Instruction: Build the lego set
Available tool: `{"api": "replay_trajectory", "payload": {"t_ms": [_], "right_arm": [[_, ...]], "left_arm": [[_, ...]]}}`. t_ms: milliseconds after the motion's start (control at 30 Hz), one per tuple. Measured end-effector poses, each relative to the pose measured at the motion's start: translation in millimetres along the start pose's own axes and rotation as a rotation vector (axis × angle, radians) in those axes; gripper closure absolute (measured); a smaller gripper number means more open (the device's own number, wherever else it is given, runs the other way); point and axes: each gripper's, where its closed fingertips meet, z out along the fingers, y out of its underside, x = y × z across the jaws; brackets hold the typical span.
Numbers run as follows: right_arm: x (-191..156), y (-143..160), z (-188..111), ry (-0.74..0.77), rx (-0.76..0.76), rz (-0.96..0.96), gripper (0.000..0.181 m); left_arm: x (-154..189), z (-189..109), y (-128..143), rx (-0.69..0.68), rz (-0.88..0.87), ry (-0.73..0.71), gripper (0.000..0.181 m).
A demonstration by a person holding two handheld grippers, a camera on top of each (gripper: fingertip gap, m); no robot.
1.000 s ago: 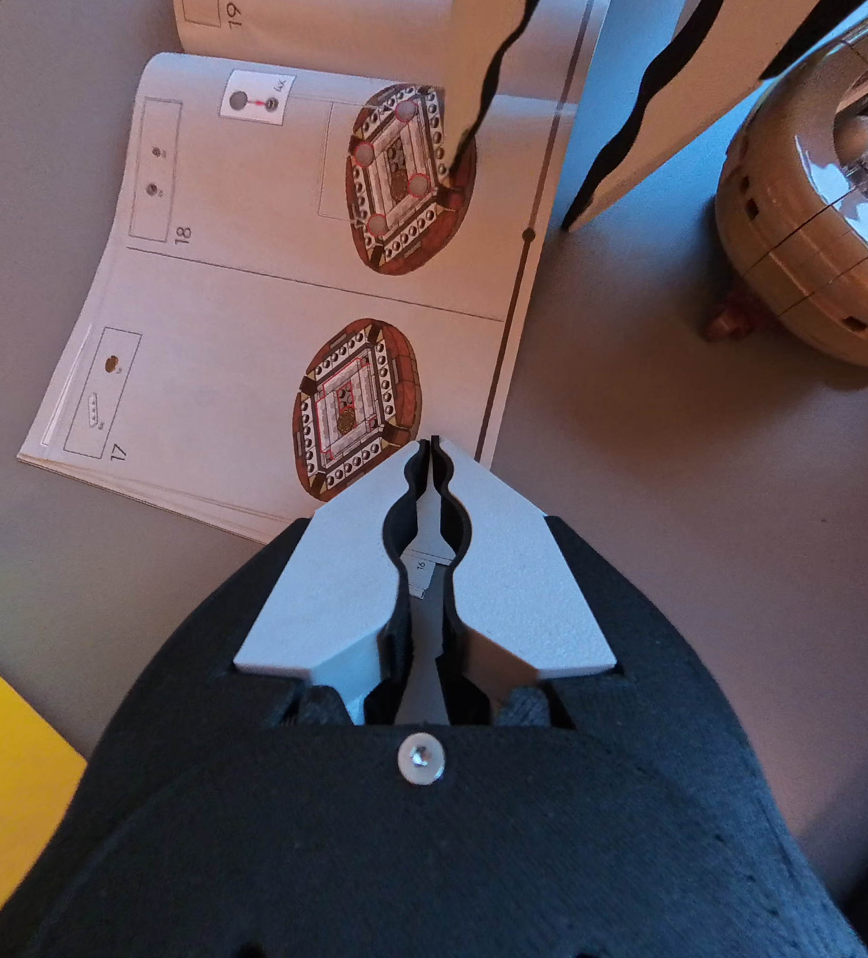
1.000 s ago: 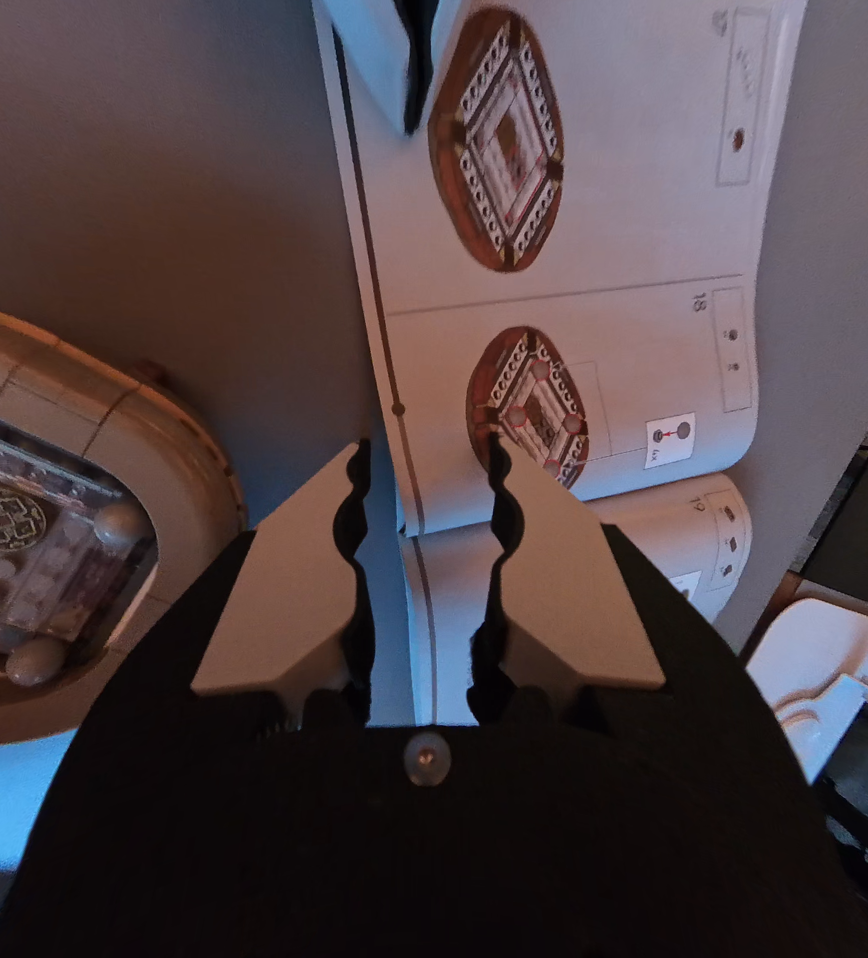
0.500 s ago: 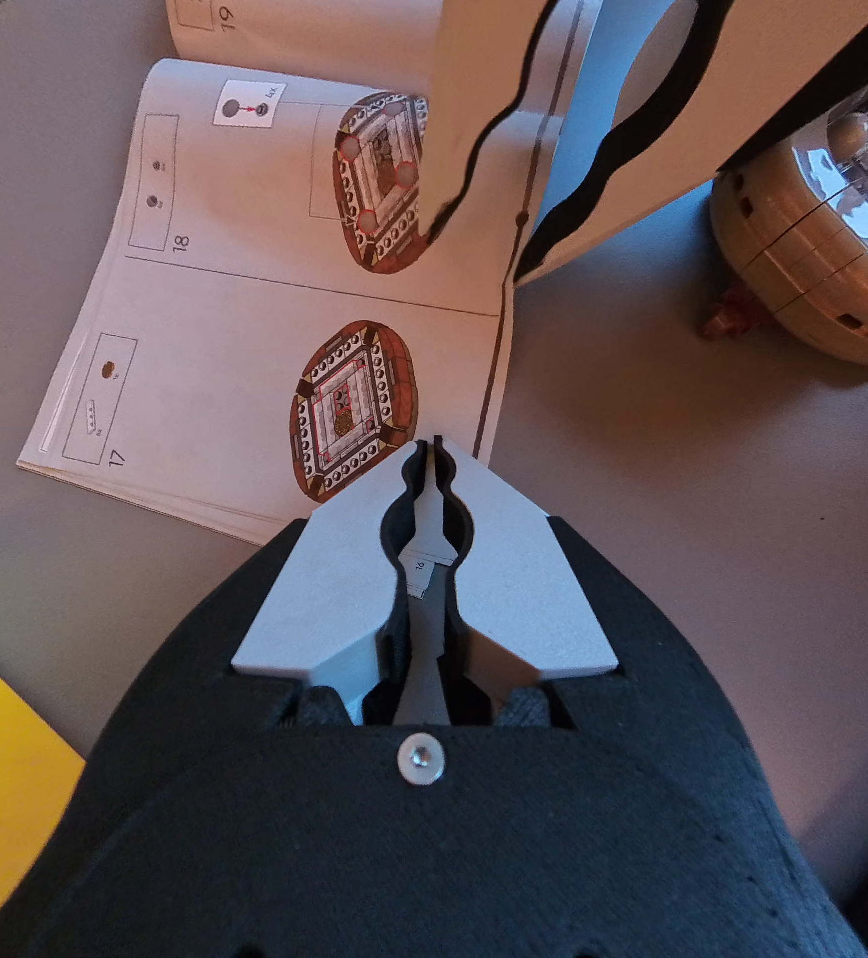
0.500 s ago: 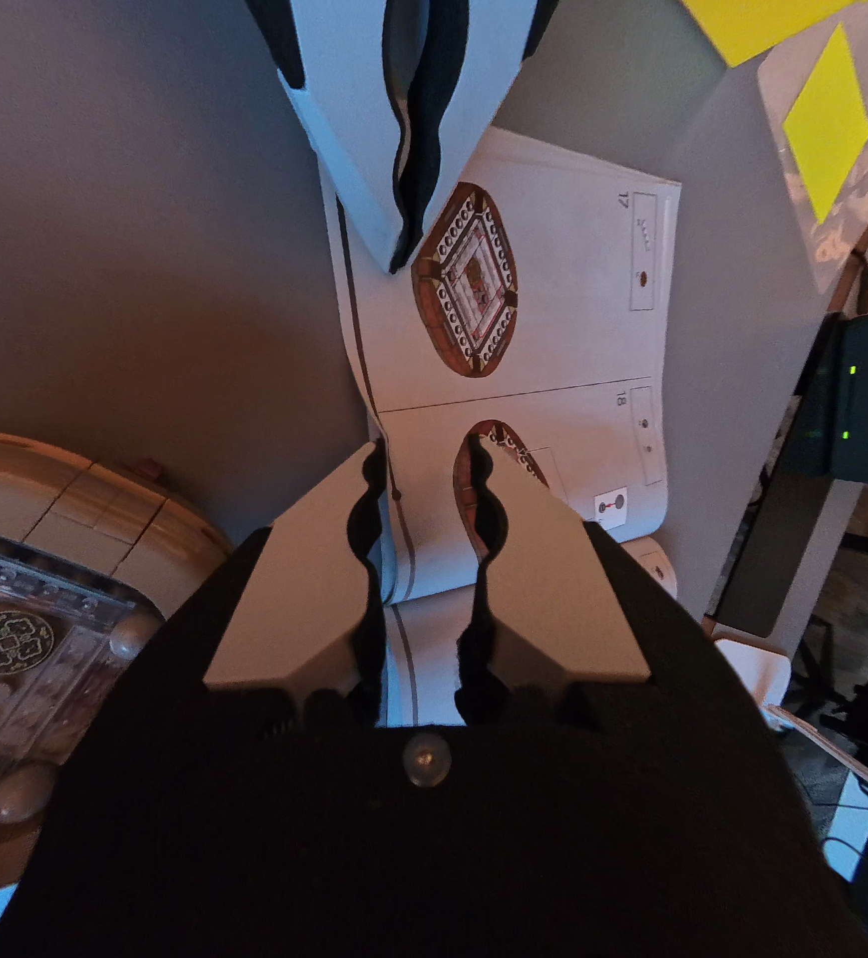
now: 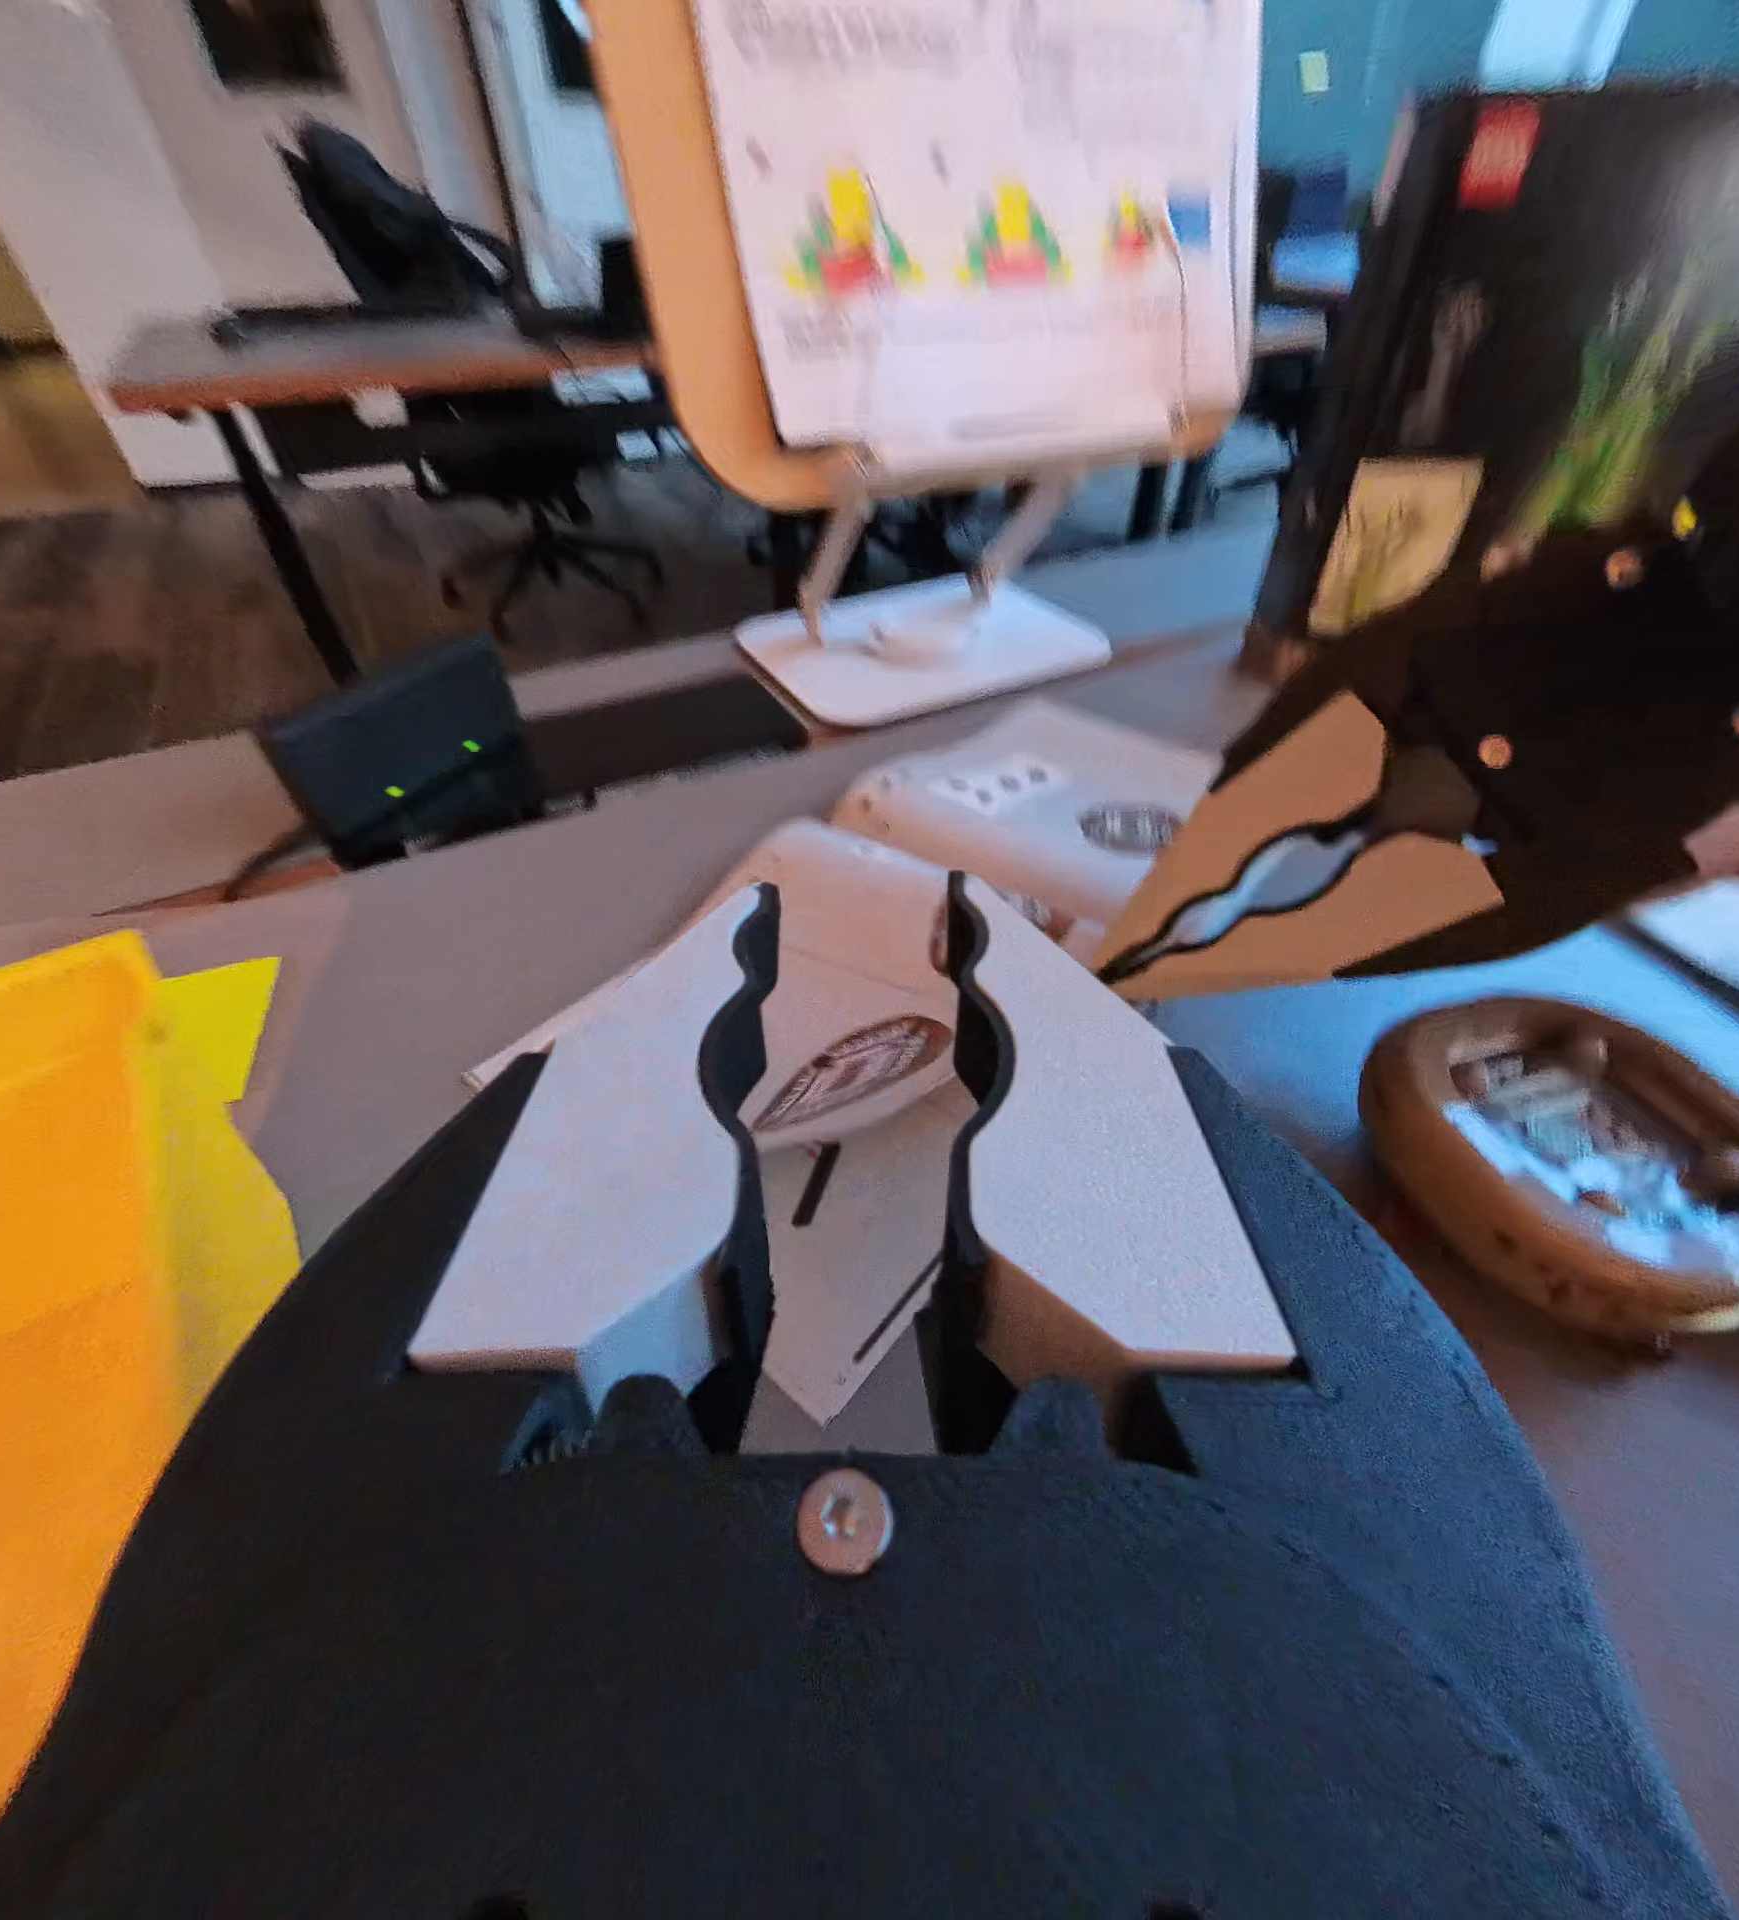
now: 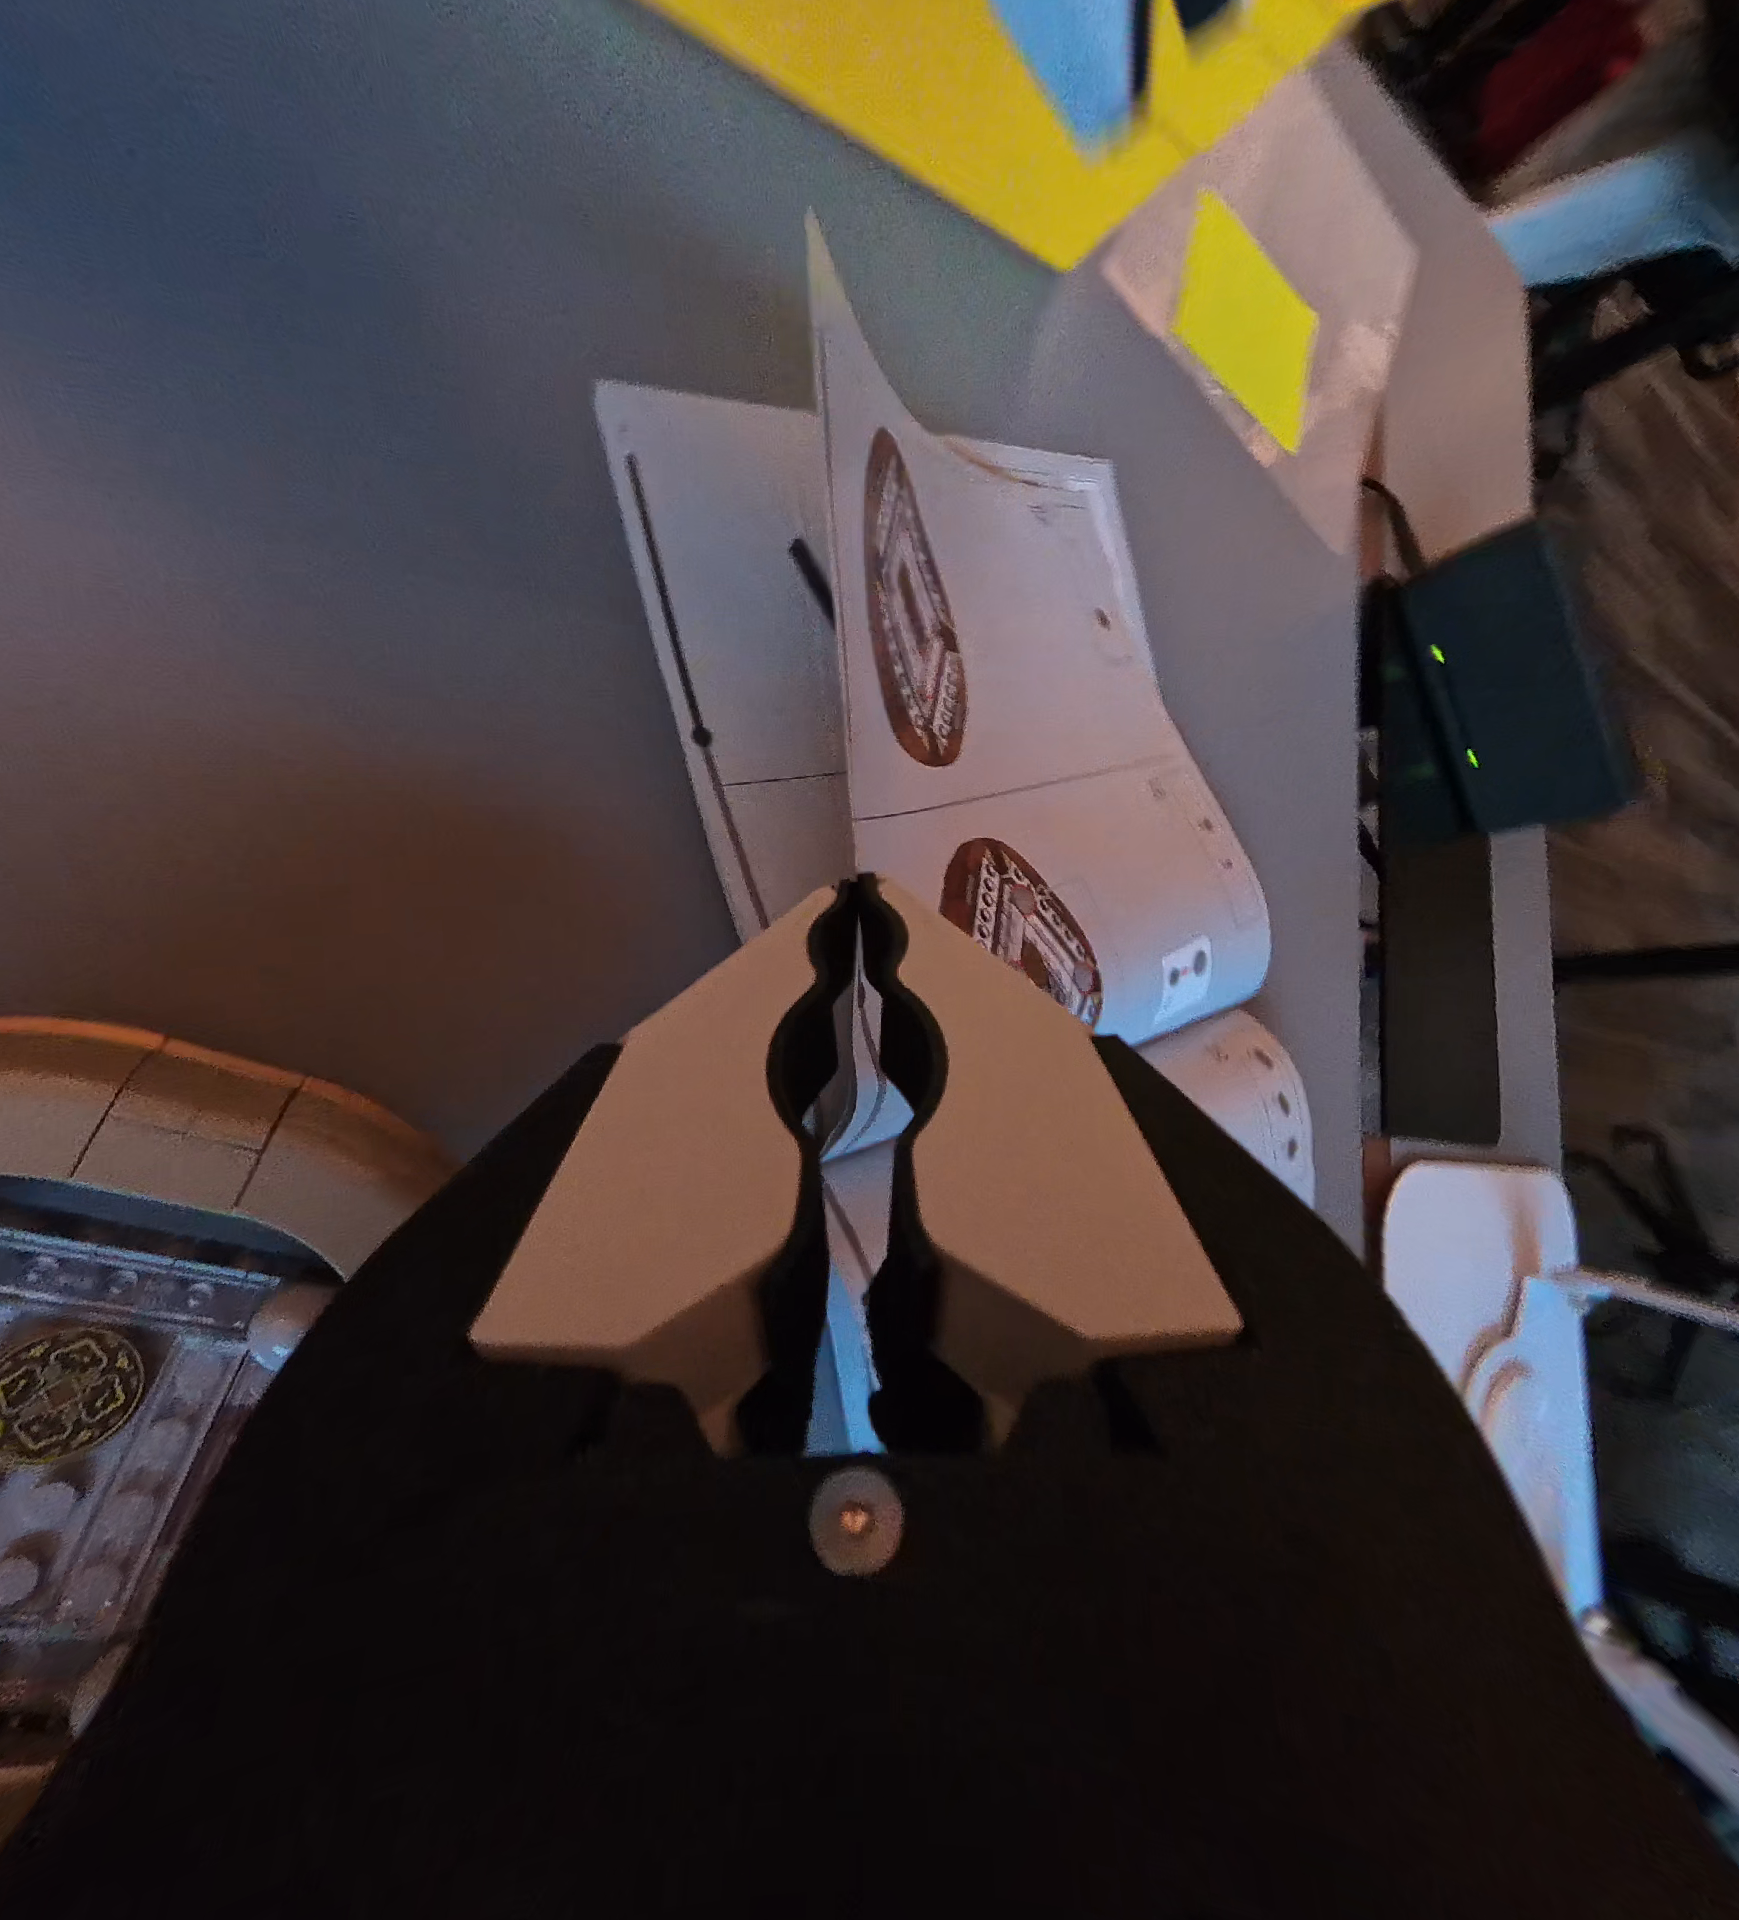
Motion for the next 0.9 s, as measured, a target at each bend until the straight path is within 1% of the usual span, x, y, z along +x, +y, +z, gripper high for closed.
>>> {"api": "replay_trajectory", "payload": {"t_ms": [33,100,200,300,367,467,600,767,800,867,900], "right_arm": [[6,0,-4,0.022,0.019,0.059,0.181],[15,2,-13,0.057,0.056,0.172,0.181],[25,12,-25,0.109,0.081,0.314,0.181],[30,23,-34,0.147,0.095,0.427,0.181],[34,32,-39,0.193,0.085,0.47,0.181],[38,43,-43,0.245,0.062,0.516,0.181],[36,66,-41,0.274,-0.024,0.564,0.181],[39,92,-43,0.32,-0.095,0.645,0.181],[42,98,-45,0.344,-0.112,0.664,0.175],[52,111,-56,0.424,-0.138,0.697,0.148],[60,114,-66,0.484,-0.136,0.697,0.139]], "left_arm": [[-9,-4,-6,0.04,-0.038,-0.024,0.147],[-19,-6,-3,0.033,-0.105,-0.034,0.139],[-18,1,13,-0.057,-0.124,-0.023,0.139],[-16,10,34,-0.172,-0.051,-0.055,0.142],[-14,14,53,-0.272,-0.019,-0.058,0.142],[-8,20,75,-0.379,-0.013,-0.028,0.142],[-2,24,97,-0.483,0.007,-0.001,0.14],[-3,26,118,-0.584,0.106,-0.014,0.14],[-2,26,121,-0.598,0.118,-0.014,0.138],[-2,26,125,-0.62,0.139,-0.012,0.135],[-2,26,128,-0.632,0.147,-0.013,0.134]]}}
